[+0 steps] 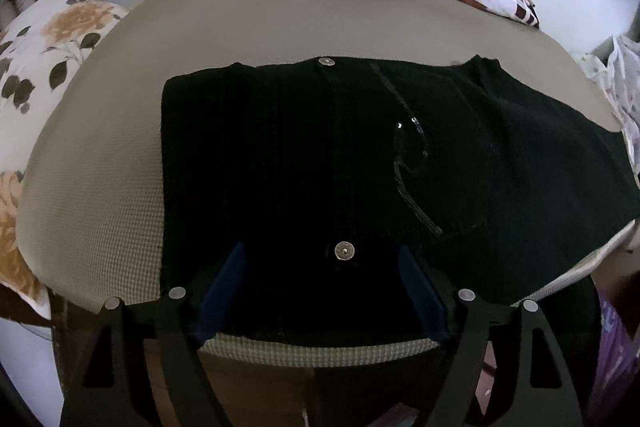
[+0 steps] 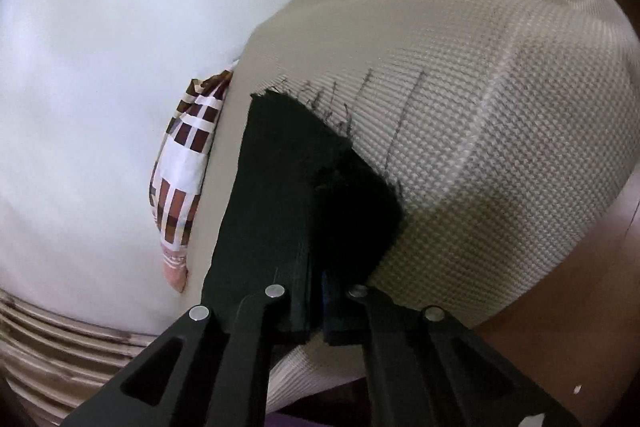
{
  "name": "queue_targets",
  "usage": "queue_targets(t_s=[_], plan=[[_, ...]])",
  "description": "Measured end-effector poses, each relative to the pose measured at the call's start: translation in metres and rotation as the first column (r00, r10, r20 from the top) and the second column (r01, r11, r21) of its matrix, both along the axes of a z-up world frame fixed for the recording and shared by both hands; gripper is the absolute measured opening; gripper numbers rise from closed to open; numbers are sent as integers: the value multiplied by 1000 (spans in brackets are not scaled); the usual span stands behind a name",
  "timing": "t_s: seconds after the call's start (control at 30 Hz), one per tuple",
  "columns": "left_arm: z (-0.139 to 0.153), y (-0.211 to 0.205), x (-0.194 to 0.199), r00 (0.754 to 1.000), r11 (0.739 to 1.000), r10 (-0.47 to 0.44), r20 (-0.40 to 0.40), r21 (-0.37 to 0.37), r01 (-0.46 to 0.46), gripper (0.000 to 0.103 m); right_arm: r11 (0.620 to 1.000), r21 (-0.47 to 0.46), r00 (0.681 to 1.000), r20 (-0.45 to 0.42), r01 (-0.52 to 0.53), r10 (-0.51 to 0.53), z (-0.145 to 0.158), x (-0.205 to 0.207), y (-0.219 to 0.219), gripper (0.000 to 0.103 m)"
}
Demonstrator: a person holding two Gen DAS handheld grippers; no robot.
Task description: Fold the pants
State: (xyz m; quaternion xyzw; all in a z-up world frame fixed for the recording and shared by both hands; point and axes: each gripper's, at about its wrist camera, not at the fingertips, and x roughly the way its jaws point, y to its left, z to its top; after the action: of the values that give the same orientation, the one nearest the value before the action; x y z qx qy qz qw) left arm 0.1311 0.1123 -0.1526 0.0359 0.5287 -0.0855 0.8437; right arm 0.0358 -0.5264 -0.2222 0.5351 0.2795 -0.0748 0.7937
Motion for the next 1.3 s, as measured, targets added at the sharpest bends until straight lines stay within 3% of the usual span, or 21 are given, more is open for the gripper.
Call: queue_targets(t_s=[0.17, 0.27, 0.33, 0.4, 0.47, 0.5, 0.6, 0.77, 0.9, 0.93, 0.97, 1.03, 1.2, 1.23, 1.27, 1.3], plan=[[0, -2, 0, 1000, 1000, -21, -6, 5, 21, 83, 1000, -4, 1000, 2, 5, -5, -1, -15, -8, 2], [-1, -4, -1, 1000, 1000, -23, 4, 9, 23, 86, 996, 20, 996, 16, 85, -86, 3, -35, -25, 12], [-2, -7, -2, 1000, 1000, -24, 9, 18, 24, 88, 986, -47, 988, 15, 157, -157, 22, -52, -39, 13], [-4, -9, -1, 999, 999, -31, 8, 21, 30, 93, 986, -132, 995, 24, 100, -98, 45, -43, -43, 13], [-5, -13, 0, 999, 999, -32, 10, 26, 32, 97, 978, -208, 999, 25, -32, 38, 69, -13, -39, 13], [-6, -15, 0, 999, 999, -33, 12, 31, 33, 98, 964, -252, 995, 16, -87, 94, 79, 1, -35, 14], [-8, -18, 0, 999, 999, -32, 19, 42, 31, 101, 892, -384, 970, -71, -241, 231, 93, 58, -23, 29], [-9, -19, 2, 999, 999, -31, 21, 45, 30, 102, 781, -523, 937, -257, -342, 238, 83, 128, -16, 35], [-10, -20, 4, 999, 998, -34, 17, 54, 33, 103, 739, -534, 903, -350, -411, 250, 67, 163, -12, 39], [-10, -20, 4, 999, 998, -33, 16, 56, 32, 103, 728, -540, 894, -381, -422, 236, 63, 168, -10, 28], [-10, -20, 4, 999, 998, -33, 16, 58, 32, 103, 710, -562, 887, -414, -425, 203, 59, 172, -7, 10], [-10, -20, 4, 999, 998, -31, 17, 59, 30, 103, 682, -601, 888, -428, -417, 165, 62, 172, -2, 7], [-11, -22, 5, 999, 998, -27, 24, 62, 26, 103, 573, -707, 883, -466, -413, 62, 60, 169, 7, 3], [-11, -22, 6, 999, 998, -25, 22, 62, 23, 103, 579, -714, 884, -468, -394, 25, 60, 167, 2, 1], [-11, -22, 7, 1000, 998, -21, 20, 58, 20, 103, 605, -703, 879, -477, -374, -11, 57, 163, -9, 0], [-11, -21, 7, 1000, 998, -20, 20, 53, 18, 103, 635, -690, 893, -449, -347, 0, 57, 158, -18, 0]])
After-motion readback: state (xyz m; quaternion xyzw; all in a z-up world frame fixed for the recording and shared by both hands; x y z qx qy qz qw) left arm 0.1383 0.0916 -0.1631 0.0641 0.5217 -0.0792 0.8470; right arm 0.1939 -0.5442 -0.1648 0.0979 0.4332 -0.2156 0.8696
